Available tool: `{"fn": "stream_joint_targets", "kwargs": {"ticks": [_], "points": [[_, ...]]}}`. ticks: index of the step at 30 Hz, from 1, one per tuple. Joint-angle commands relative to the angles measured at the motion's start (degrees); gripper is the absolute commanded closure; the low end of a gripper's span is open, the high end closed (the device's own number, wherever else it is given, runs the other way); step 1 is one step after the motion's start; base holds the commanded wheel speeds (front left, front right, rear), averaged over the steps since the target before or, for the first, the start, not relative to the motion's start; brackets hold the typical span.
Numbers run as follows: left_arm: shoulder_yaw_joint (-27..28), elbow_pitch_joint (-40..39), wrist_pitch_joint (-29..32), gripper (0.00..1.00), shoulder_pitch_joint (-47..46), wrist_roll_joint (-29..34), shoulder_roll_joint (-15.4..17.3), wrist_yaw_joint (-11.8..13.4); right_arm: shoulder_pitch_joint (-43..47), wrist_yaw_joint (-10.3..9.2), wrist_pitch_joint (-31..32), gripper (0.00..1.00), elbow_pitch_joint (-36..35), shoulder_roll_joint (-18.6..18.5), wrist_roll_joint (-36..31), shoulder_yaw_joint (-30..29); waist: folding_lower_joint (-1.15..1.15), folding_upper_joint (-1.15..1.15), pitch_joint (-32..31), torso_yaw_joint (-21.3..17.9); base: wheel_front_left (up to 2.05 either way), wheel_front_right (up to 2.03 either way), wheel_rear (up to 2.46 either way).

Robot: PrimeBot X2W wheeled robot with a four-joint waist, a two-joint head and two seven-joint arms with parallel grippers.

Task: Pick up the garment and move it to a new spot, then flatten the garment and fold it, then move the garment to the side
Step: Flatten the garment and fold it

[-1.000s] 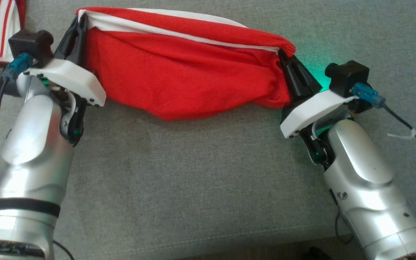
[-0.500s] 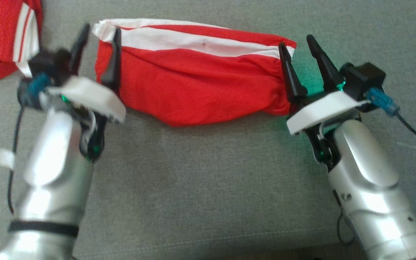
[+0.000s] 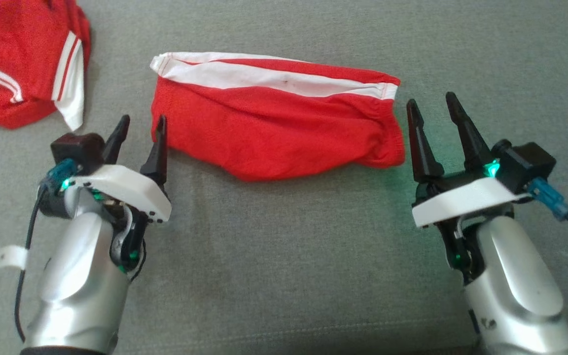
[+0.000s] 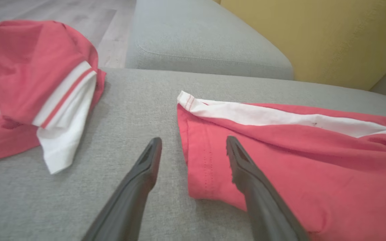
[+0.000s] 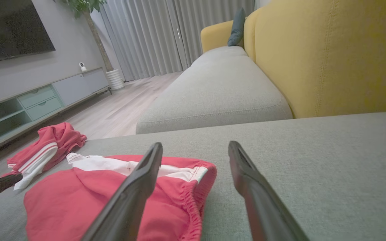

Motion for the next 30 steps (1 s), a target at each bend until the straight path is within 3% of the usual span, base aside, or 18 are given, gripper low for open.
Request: {"fn": "stream_joint_targets", "kwargs": {"ticks": [1, 13, 24, 29, 30], "points": [[1.82, -1.17, 0.98, 0.00, -1.87, -0.41, 1.56, -0.05, 0.44, 0.42, 0.33, 0.00, -2.61, 0.81, -0.56, 0.72, 0.00, 0.00, 0.00, -0.37, 0.00, 0.00, 0.00], [3.75, 2.79, 10.94, 0.00, -7.25, -3.84, 3.26, 1.29, 2.84, 0.42, 2.69, 0.00, -8.85, 0.81, -0.96, -0.09, 0.00, 0.00, 2.25, -3.35, 0.00, 0.00, 0.00], [3.97, 5.61, 14.18, 0.00, -9.91, -6.71, 3.08, 0.13, 2.59, 0.42, 2.62, 0.00, -9.34, 0.81, -0.51, 0.23, 0.00, 0.00, 3.73, -5.23, 0.00, 0.00, 0.00], [2.27, 6.49, 15.94, 0.00, -10.54, -8.11, 2.52, -1.58, 2.44, 0.42, 2.48, 0.00, -9.20, 0.81, -0.39, 0.53, 0.00, 0.00, 4.14, -5.72, 0.00, 0.00, 0.00], [1.88, 6.52, 16.33, 0.08, -10.58, -8.54, 2.33, -1.86, 2.43, 0.42, 2.45, 0.00, -9.16, 0.81, -0.38, 0.53, 0.00, 0.00, 4.18, -5.75, 0.00, 0.00, 0.00]]}}
